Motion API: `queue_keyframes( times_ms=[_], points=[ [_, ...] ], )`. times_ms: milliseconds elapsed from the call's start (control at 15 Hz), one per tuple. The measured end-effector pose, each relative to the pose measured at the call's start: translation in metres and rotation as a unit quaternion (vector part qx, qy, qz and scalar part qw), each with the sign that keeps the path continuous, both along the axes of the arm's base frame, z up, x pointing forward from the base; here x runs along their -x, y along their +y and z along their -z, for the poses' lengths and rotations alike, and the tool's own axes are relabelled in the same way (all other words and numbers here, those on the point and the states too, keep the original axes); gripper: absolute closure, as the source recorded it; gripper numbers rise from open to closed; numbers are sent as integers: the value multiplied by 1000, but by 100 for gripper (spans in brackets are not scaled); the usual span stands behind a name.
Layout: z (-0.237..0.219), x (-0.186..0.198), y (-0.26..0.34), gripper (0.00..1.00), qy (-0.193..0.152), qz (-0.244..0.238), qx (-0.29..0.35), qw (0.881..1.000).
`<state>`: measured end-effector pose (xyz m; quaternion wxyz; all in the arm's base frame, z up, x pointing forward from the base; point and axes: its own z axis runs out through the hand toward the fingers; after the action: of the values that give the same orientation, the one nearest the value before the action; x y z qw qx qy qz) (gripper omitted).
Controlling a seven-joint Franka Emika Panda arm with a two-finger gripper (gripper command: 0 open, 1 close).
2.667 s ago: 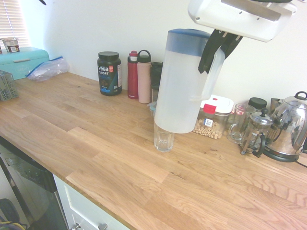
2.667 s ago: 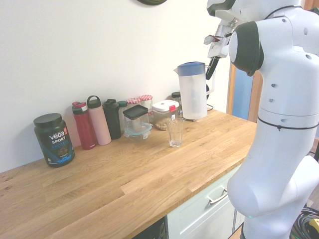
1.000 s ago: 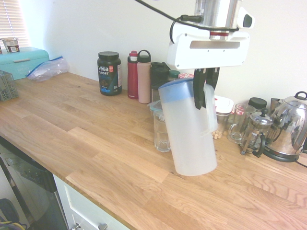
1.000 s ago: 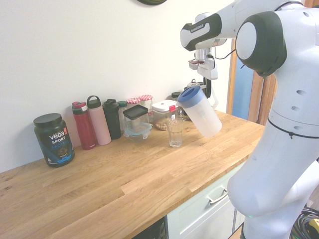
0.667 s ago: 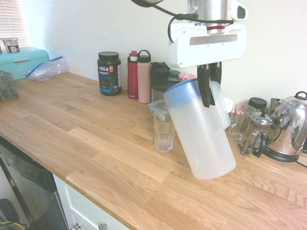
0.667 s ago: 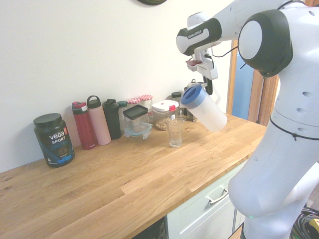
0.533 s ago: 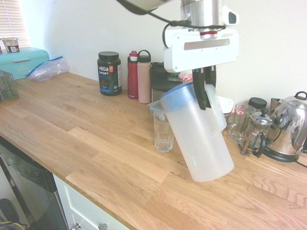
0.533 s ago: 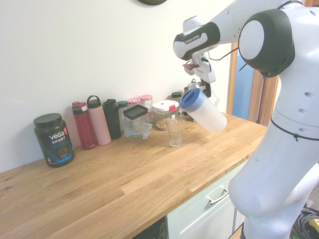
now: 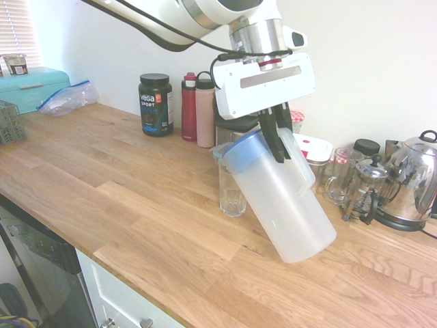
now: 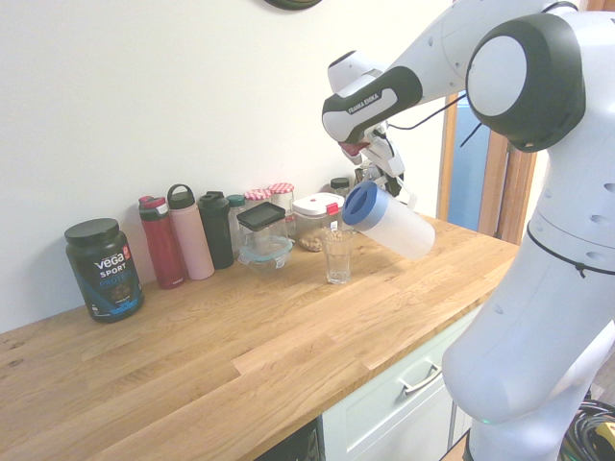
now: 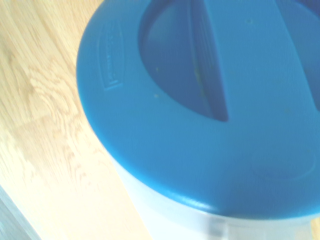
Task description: Pour me some water
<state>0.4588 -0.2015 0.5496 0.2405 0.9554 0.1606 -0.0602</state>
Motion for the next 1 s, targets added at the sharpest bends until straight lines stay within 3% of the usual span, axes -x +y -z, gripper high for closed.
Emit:
queue_keyframes(
  times_ms=[733, 867, 1000],
  points=[
    [-2, 6, 19, 100, -18, -33, 65, 997],
    [-11, 11, 19, 100, -32, -25, 44, 998],
    [-33, 26, 23, 100, -41, -20, -17, 999]
  ],
)
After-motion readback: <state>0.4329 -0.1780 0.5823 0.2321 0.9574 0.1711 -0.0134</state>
